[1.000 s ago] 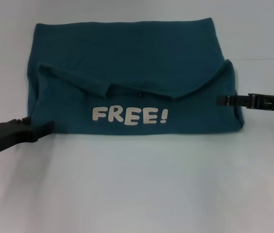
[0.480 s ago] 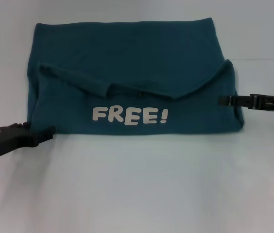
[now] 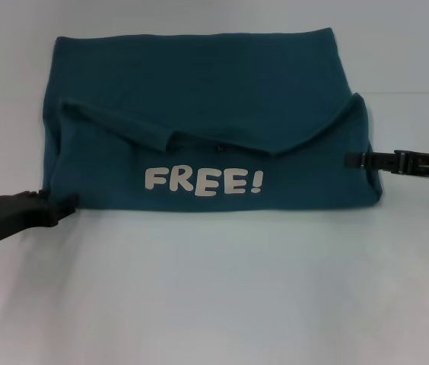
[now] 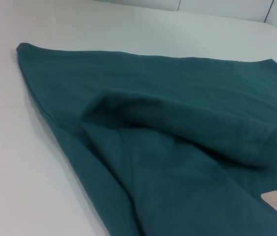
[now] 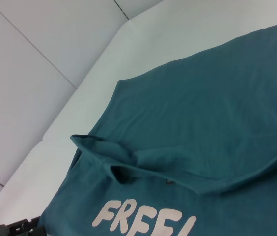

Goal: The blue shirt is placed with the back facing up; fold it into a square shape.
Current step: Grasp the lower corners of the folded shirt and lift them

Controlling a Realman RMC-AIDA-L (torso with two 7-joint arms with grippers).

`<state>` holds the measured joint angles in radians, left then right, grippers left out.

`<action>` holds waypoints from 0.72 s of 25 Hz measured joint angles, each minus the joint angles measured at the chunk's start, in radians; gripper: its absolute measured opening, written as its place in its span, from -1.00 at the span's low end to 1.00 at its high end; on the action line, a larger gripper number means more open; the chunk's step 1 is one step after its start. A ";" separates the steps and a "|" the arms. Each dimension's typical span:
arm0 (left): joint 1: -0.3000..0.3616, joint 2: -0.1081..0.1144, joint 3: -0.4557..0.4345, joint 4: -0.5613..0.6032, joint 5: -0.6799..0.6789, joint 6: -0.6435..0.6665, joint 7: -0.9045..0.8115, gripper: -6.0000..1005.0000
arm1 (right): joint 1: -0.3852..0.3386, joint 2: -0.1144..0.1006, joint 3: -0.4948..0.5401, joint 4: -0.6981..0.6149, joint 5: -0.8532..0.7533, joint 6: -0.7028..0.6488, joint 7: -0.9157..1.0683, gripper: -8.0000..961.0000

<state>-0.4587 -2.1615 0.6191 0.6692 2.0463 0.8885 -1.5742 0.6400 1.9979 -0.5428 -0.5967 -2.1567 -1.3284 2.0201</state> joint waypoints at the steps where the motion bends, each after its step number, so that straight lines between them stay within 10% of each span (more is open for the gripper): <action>1: 0.000 0.000 0.000 0.002 0.000 0.000 -0.001 0.39 | -0.002 0.001 0.000 0.000 0.000 0.000 0.000 0.30; 18: 0.002 0.000 0.006 0.006 0.000 0.001 -0.005 -0.80 | -0.025 -0.015 -0.013 -0.003 -0.003 0.000 0.003 0.28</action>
<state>-0.4569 -2.1614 0.6250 0.6756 2.0462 0.8897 -1.5793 0.6145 1.9833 -0.5554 -0.5999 -2.1598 -1.3286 2.0232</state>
